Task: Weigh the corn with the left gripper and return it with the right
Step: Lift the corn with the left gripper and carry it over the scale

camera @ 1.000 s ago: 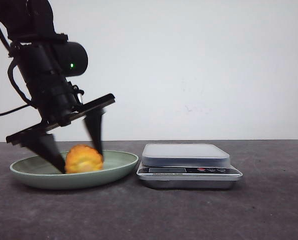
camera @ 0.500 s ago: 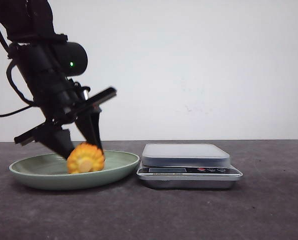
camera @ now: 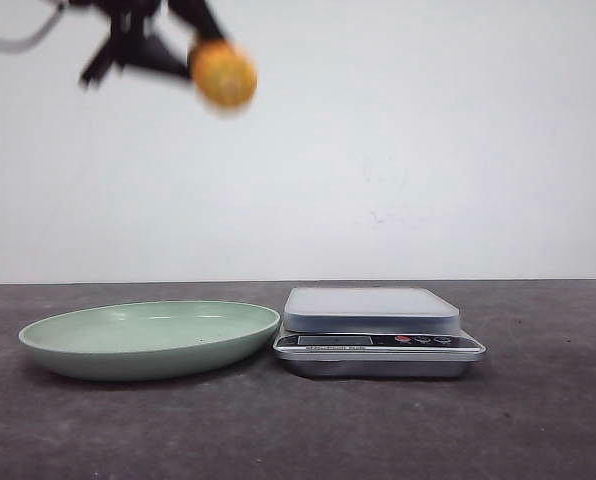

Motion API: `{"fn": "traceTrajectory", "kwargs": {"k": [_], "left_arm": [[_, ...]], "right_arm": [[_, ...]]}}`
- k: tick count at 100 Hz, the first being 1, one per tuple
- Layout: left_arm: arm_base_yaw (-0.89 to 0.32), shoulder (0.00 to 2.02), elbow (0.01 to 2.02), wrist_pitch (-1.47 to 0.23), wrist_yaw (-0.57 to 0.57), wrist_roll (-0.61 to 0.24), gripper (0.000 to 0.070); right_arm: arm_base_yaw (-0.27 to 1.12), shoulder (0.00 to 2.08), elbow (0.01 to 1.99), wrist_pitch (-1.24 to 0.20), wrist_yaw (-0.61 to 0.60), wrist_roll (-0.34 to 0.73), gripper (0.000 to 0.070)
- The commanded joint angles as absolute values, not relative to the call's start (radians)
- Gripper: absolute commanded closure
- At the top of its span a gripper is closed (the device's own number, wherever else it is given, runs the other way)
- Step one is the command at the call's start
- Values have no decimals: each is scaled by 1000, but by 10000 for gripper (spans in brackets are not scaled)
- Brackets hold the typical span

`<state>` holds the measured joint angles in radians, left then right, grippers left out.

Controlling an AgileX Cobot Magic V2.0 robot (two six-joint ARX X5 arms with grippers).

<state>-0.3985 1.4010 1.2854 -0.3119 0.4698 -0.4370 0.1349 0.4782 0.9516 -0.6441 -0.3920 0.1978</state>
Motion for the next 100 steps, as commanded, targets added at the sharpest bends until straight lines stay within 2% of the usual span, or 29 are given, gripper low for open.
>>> {"fn": "traceTrajectory", "kwargs": {"k": [1, 21, 41, 68, 79, 100], "left_arm": [[-408, 1380, 1318, -233, 472, -439, 689], [-430, 1338, 1319, -74, 471, -498, 689], [-478, 1396, 1319, -105, 471, -513, 689], [-530, 1574, 1324, -120, 472, -553, 688], [-548, 1655, 1359, -174, 472, -548, 688], [-579, 1826, 1542, -386, 432, -477, 688]], "right_arm": [[143, 482, 970, -638, -392, 195, 42], [149, 482, 970, -643, -392, 197, 43], [149, 482, 970, -652, -392, 198, 43], [149, 482, 970, -652, -392, 198, 43], [149, 482, 970, -654, -392, 203, 43], [148, 482, 970, -671, -392, 202, 43]]}}
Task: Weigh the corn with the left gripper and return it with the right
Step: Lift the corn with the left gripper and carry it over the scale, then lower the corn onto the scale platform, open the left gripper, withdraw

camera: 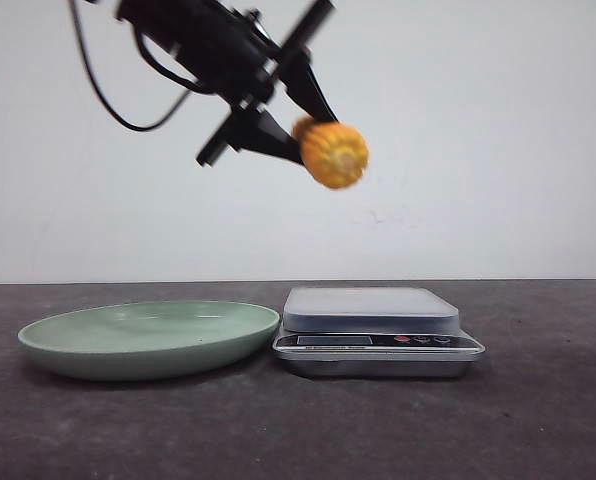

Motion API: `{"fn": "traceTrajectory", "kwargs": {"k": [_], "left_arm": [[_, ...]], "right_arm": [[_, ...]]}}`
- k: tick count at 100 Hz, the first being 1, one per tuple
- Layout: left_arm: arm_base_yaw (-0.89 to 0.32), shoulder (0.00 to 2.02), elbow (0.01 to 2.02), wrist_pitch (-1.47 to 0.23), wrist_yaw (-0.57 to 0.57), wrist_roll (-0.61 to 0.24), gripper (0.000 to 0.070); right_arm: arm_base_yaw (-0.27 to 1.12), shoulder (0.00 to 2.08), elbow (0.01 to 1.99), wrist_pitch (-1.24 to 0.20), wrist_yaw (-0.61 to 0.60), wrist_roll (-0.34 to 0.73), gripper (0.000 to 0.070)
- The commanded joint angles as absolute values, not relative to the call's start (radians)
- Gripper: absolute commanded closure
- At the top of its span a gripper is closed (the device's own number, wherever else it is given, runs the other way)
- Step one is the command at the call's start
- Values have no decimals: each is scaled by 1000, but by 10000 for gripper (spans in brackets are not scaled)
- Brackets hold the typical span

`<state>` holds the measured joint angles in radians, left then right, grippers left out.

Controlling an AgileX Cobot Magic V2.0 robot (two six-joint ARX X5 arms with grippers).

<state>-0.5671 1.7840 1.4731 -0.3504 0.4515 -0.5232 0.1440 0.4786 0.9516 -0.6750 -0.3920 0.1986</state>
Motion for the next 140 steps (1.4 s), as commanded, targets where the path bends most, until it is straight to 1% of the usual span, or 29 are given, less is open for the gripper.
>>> {"fn": "traceTrajectory", "kwargs": {"k": [1, 19, 33, 42, 60, 71, 77, 82, 93, 97, 100, 105, 111, 119, 129, 133, 137, 140], "left_arm": [[-580, 1833, 1551, -396, 426, -474, 688], [-593, 1951, 1687, -542, 403, -432, 688], [-605, 2004, 1708, -613, 365, -401, 688], [-609, 2038, 1708, -645, 363, -406, 688], [-616, 2099, 1708, -658, 365, -453, 688], [-617, 2112, 1708, -655, 356, -453, 687], [-617, 2114, 1708, -652, 350, -454, 673], [-617, 2114, 1708, -649, 336, -454, 635], [-617, 2114, 1708, -643, 337, -454, 413], [-617, 2114, 1708, -643, 337, -453, 356], [-617, 2114, 1708, -642, 337, -452, 334], [-617, 2114, 1708, -639, 337, -444, 321], [-617, 2114, 1708, -640, 337, -431, 282], [-617, 2114, 1708, -640, 340, -431, 197], [-613, 2114, 1708, -640, 344, -431, 65], [-613, 2114, 1709, -640, 357, -431, 23], [-612, 2114, 1710, -640, 374, -431, 0], [-613, 2114, 1710, -639, 384, -431, 0]], "right_arm": [[148, 482, 970, -671, -392, 202, 43], [148, 482, 970, -694, -392, 202, 43], [148, 482, 970, -716, -392, 202, 43], [148, 482, 970, -727, -392, 202, 43], [148, 482, 970, -742, -392, 202, 43], [148, 482, 970, -753, -392, 202, 43], [148, 482, 970, -760, -392, 202, 43], [148, 482, 970, -765, -392, 202, 43], [148, 482, 970, -764, -392, 202, 43], [148, 482, 970, -764, -392, 202, 43], [148, 482, 970, -764, -392, 202, 43], [148, 482, 970, -764, -392, 202, 43], [148, 482, 970, -764, -392, 202, 43], [148, 482, 970, -764, -392, 201, 43], [148, 482, 970, -764, -392, 201, 43], [148, 482, 970, -764, -392, 201, 43], [148, 482, 970, -764, -391, 201, 43], [148, 482, 970, -764, -392, 201, 43]]}}
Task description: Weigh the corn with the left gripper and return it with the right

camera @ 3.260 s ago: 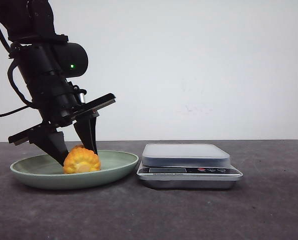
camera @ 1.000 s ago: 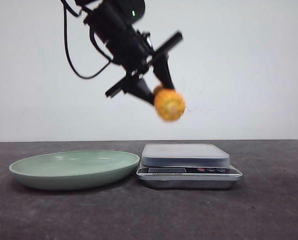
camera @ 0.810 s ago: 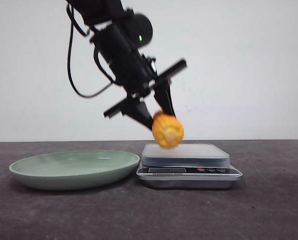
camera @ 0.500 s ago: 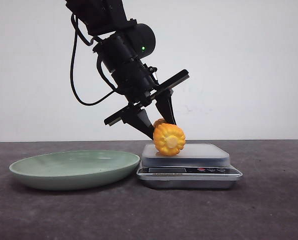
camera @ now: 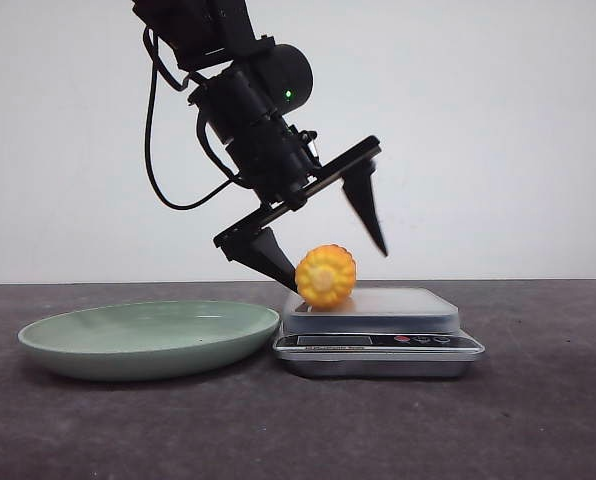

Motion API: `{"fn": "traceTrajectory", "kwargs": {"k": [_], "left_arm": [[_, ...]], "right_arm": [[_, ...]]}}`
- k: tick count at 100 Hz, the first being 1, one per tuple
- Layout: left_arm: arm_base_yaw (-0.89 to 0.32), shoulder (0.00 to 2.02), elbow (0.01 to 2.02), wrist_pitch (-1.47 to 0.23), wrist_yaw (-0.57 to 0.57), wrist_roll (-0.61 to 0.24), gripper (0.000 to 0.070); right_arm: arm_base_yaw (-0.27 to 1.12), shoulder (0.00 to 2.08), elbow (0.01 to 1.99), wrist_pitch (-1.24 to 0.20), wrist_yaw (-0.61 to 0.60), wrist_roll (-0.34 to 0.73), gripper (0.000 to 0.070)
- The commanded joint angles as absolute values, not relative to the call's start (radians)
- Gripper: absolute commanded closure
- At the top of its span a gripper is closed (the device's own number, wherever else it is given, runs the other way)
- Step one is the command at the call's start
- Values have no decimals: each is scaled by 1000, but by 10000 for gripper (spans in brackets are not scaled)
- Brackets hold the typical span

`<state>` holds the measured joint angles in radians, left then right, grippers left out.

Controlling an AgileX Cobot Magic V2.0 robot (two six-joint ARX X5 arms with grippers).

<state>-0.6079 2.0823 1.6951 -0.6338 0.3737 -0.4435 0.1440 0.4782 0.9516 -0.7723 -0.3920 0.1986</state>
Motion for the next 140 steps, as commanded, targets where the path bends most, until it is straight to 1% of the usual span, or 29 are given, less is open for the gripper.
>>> {"fn": "traceTrajectory", "kwargs": {"k": [1, 16, 27, 33, 50, 63, 72, 76, 82, 85, 90, 94, 99, 106, 123, 127, 131, 135, 140], "left_arm": [[-613, 2114, 1710, -638, 388, -431, 0], [-613, 2114, 1727, -648, 437, -431, 0], [-613, 2114, 1771, -690, 434, -425, 0], [-612, 2114, 1802, -709, 430, -400, 0], [-601, 2114, 1952, -833, 345, -303, 0], [-594, 2114, 2109, -965, 256, -262, 0], [-593, 2114, 2228, -1062, 215, -216, 4], [-593, 2112, 2286, -1105, 202, -199, 107], [-593, 2108, 2375, -1161, 184, -168, 285], [-593, 2103, 2416, -1184, 172, -157, 357], [-594, 2094, 2484, -1210, 152, -143, 436], [-594, 2081, 2538, -1230, 145, -139, 481], [-595, 2064, 2600, -1249, 138, -138, 522], [-598, 2035, 2680, -1280, 139, -134, 561], [-604, 1977, 2874, -1449, 138, -92, 565], [-604, 1965, 2908, -1472, 139, -87, 576], [-608, 1942, 2922, -1473, 152, -87, 623], [-612, 1906, 2923, -1473, 169, -79, 700], [-616, 1869, 2923, -1473, 169, -67, 700]], "right_arm": [[148, 482, 970, -764, -392, 201, 43], [148, 482, 970, -764, -385, 192, 43], [148, 482, 970, -764, -384, 182, 43], [148, 482, 970, -764, -384, 181, 43], [148, 482, 970, -765, -384, 181, 43], [148, 482, 970, -765, -384, 178, 43], [148, 482, 970, -765, -384, 178, 43], [148, 482, 970, -765, -384, 178, 43], [148, 482, 970, -765, -384, 178, 43], [148, 482, 970, -765, -385, 178, 43], [148, 482, 970, -767, -385, 178, 43], [148, 482, 970, -769, -384, 178, 43], [148, 482, 970, -772, -384, 178, 43], [148, 482, 970, -779, -384, 176, 43], [148, 482, 970, -789, -384, 167, 43], [148, 482, 970, -789, -383, 167, 43], [148, 482, 970, -789, -376, 167, 43], [148, 482, 970, -789, -361, 167, 43], [148, 482, 970, -788, -354, 167, 43]]}}
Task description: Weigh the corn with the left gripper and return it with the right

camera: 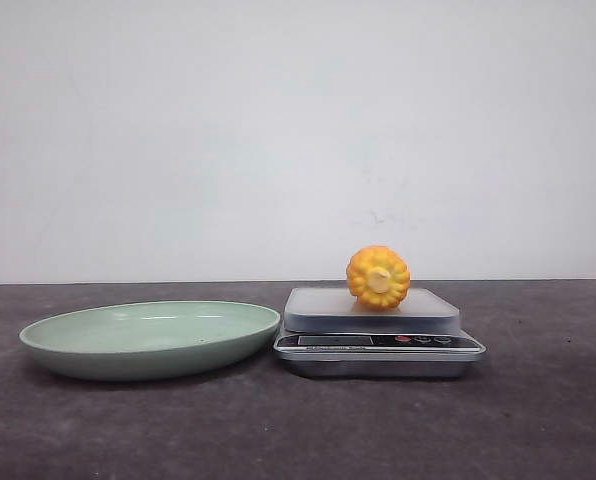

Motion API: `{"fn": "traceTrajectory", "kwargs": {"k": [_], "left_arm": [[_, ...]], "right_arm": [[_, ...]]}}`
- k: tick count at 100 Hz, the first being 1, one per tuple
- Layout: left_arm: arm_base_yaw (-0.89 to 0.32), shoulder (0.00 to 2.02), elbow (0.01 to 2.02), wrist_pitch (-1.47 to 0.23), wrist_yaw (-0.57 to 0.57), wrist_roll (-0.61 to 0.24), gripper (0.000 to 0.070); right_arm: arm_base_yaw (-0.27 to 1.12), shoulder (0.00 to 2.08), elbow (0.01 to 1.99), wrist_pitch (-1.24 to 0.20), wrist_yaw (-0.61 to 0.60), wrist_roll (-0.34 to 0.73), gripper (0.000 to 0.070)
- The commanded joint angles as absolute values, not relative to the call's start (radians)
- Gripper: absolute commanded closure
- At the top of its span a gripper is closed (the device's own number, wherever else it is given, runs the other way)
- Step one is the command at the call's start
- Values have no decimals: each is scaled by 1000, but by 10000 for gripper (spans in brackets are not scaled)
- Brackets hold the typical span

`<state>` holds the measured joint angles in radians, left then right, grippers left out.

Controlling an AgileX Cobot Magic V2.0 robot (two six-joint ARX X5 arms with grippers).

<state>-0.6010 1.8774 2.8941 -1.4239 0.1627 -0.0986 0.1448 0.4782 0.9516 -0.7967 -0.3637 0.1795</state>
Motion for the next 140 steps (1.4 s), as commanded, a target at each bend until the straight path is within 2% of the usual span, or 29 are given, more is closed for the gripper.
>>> {"fn": "traceTrajectory", "kwargs": {"k": [1, 27, 44, 56, 82, 91, 105, 112, 117, 121, 128, 140], "left_arm": [[-617, 1861, 2923, -1473, 167, -67, 700], [-628, 1650, 2914, -1478, 141, -64, 700], [-628, 1491, 2840, -1479, 64, -64, 700], [-628, 1353, 2710, -1479, -1, -64, 700], [-628, 1055, 2297, -1478, -30, -67, 700], [-628, 972, 2152, -1478, -99, -61, 700], [-628, 878, 1942, -1478, -190, -44, 700], [-628, 847, 1853, -1478, -212, -38, 700], [-628, 835, 1802, -1475, -213, -38, 700], [-628, 831, 1766, -1468, -212, -38, 700], [-628, 830, 1718, -1438, -203, -38, 700], [-628, 830, 1679, -1359, -125, -38, 700]], "right_arm": [[148, 482, 970, -787, -354, 167, 43], [148, 503, 970, -783, -342, 170, 43], [148, 504, 970, -786, -342, 176, 43], [148, 504, 970, -786, -341, 175, 43], [148, 512, 970, -759, -342, 149, 43], [149, 527, 970, -699, -344, 163, 43], [149, 564, 970, -554, -380, 255, 45], [149, 593, 970, -467, -397, 301, 125], [149, 617, 970, -406, -406, 340, 208], [151, 640, 970, -356, -427, 367, 248], [164, 683, 970, -269, -458, 402, 252], [230, 774, 971, -154, -434, 439, 252]]}}
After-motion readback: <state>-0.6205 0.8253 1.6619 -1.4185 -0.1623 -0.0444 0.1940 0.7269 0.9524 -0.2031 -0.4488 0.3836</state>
